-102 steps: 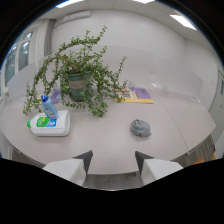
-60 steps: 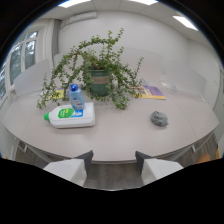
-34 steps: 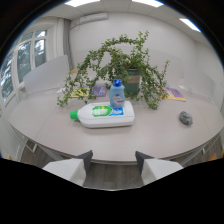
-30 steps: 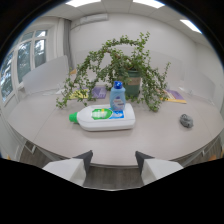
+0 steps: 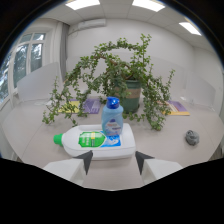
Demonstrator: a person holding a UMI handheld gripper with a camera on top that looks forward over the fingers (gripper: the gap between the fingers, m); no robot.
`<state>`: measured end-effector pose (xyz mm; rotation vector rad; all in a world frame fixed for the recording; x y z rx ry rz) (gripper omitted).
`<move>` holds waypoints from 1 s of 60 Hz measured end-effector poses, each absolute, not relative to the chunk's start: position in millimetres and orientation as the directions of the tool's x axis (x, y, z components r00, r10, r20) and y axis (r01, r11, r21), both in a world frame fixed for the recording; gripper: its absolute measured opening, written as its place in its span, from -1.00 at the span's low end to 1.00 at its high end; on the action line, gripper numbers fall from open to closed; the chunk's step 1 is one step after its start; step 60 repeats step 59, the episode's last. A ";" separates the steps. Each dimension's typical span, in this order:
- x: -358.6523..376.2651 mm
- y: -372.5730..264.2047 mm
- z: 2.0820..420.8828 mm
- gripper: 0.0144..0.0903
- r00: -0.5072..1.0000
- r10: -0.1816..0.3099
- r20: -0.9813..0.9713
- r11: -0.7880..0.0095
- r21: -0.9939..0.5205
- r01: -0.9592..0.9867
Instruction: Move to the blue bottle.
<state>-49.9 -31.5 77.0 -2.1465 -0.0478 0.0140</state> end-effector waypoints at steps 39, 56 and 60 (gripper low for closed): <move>-60.2 10.4 84.3 0.83 0.998 0.062 -0.015 -0.517 -0.856 0.019; -60.9 9.3 85.1 0.83 0.998 0.060 -0.020 -0.515 -0.857 0.014; -61.7 8.5 84.7 0.83 0.998 0.062 -0.022 -0.517 -0.856 0.013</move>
